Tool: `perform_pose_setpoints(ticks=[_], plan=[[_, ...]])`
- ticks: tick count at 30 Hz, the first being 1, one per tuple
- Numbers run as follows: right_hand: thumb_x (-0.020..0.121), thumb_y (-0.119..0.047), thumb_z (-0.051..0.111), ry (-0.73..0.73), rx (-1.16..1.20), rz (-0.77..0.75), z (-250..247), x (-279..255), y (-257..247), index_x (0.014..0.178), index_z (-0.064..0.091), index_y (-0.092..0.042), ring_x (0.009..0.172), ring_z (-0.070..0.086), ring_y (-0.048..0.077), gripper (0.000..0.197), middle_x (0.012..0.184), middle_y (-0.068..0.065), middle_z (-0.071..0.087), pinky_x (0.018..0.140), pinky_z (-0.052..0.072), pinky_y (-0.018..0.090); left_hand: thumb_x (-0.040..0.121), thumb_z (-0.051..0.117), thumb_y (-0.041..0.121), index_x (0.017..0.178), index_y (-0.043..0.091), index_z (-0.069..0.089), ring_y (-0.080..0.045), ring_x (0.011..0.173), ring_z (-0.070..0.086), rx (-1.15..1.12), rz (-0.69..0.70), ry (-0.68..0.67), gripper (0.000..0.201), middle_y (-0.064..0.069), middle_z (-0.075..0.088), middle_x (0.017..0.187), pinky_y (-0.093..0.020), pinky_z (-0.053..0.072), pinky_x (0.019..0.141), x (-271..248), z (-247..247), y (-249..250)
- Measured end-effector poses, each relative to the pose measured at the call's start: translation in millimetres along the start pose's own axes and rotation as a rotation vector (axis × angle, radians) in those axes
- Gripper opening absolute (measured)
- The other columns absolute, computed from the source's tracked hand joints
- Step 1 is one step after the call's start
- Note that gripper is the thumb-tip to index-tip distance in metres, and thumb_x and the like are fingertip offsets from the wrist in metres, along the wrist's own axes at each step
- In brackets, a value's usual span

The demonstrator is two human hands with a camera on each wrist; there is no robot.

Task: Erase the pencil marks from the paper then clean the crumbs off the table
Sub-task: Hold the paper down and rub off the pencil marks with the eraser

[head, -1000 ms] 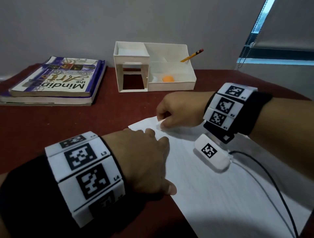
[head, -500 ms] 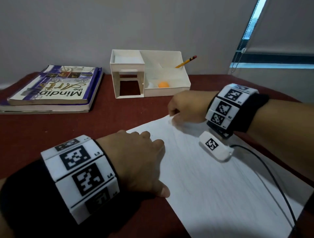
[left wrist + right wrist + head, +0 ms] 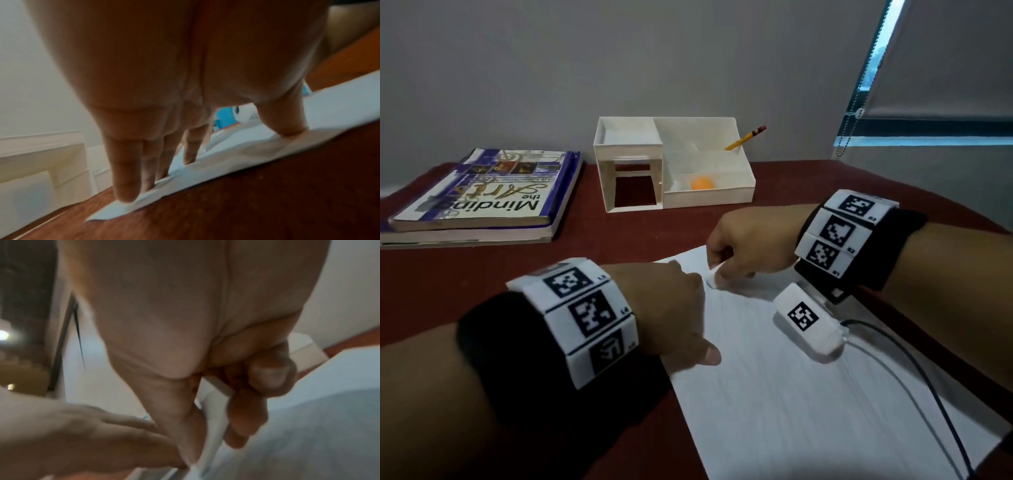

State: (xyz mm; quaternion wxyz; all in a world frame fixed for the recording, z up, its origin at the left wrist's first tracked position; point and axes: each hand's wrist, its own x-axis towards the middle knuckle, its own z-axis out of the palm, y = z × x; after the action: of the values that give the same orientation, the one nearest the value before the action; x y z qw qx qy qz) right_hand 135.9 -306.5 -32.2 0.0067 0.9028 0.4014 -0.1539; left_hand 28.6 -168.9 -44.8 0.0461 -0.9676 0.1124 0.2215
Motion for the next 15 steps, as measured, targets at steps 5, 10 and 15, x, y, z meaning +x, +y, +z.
perform_pose_setpoints(ticks=[5,10,15], plan=[[0.092,-0.031,0.063,0.17,-0.175,0.129,-1.9,3.3,20.1,0.086,0.07,-0.016,0.078,0.061,0.019,0.017,0.079,-0.006,0.062,0.059,0.045,0.026,0.071,0.059,0.078,0.12,0.023,0.043,-0.018,0.097,0.058,0.026,-0.054,-0.038,0.075,-0.001,0.049,0.119,-0.039,0.052,0.08,-2.9,2.6,-2.1],[0.09,-0.035,0.067,0.024,-0.007,-0.019,7.2,-6.9,3.6,0.082,0.069,-0.022,0.067,0.062,0.008,0.016,0.074,-0.007,0.068,0.059,0.047,0.023,0.074,0.055,0.079,0.132,0.018,0.033,-0.027,0.112,0.054,0.087,-0.084,-0.055,0.087,-0.01,0.039,0.137,-0.045,0.049,0.092,1.3,6.3,1.1],[0.091,-0.032,0.065,0.174,-0.136,0.116,-2.0,1.7,22.9,0.083,0.07,-0.018,0.076,0.059,0.016,0.017,0.079,-0.007,0.064,0.056,0.042,0.025,0.075,0.051,0.08,0.151,0.019,0.015,-0.03,0.134,0.043,0.092,-0.107,-0.068,0.105,-0.01,0.013,0.161,-0.048,0.042,0.105,0.0,5.7,1.2]])
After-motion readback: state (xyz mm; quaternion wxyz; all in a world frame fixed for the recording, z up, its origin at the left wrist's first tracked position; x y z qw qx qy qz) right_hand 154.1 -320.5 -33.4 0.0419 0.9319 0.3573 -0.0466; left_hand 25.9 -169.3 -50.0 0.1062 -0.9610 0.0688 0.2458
